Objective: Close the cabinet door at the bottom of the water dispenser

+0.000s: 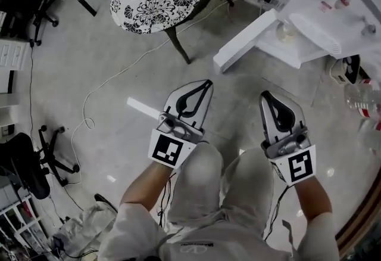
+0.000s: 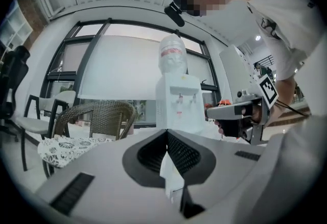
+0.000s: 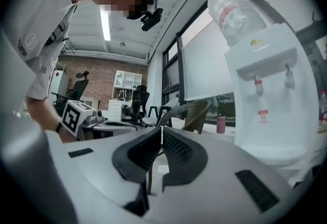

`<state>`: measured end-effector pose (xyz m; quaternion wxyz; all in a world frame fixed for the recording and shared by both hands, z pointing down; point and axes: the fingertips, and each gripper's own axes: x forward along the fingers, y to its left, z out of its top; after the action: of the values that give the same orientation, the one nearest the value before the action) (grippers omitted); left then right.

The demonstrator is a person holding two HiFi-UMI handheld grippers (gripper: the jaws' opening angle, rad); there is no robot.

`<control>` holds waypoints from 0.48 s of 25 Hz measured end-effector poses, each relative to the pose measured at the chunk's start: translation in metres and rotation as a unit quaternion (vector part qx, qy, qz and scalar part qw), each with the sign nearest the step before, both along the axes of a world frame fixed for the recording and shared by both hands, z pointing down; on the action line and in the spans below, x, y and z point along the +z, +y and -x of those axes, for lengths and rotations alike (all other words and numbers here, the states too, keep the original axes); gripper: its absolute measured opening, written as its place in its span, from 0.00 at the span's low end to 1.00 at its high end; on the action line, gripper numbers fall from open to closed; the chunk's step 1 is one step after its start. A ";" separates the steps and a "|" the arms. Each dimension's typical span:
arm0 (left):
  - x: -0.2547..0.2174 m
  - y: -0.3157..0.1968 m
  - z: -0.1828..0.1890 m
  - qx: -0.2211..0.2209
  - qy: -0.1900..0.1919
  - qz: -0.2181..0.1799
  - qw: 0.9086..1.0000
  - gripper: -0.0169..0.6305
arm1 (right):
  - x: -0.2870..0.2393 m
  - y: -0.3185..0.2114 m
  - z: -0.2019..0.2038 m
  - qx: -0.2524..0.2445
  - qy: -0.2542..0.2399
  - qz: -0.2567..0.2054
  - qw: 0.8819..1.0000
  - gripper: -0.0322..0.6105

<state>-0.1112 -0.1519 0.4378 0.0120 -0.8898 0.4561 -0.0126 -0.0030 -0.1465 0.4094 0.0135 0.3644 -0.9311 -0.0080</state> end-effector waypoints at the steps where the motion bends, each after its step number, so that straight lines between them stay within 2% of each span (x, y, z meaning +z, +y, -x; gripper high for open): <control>1: 0.019 -0.002 0.000 0.000 -0.004 0.000 1.000 0.03 | 0.021 -0.004 0.000 0.002 0.004 -0.002 1.000 0.08; 5: 0.076 -0.012 0.003 0.008 -0.008 -0.009 1.000 0.03 | 0.093 -0.022 0.010 -0.002 -0.010 0.027 1.000 0.08; 8: 0.106 -0.020 -0.002 0.013 -0.013 -0.024 1.000 0.03 | 0.129 -0.033 0.020 -0.012 -0.002 0.021 1.000 0.08; 12: 0.142 -0.032 -0.003 0.012 -0.006 -0.024 1.000 0.03 | 0.169 -0.038 0.035 -0.019 0.002 0.022 1.000 0.08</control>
<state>-0.1082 -0.1837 0.5794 0.0360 -0.8946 0.4454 -0.0071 -0.0385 -0.1847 0.5784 0.0236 0.3460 -0.9379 0.0112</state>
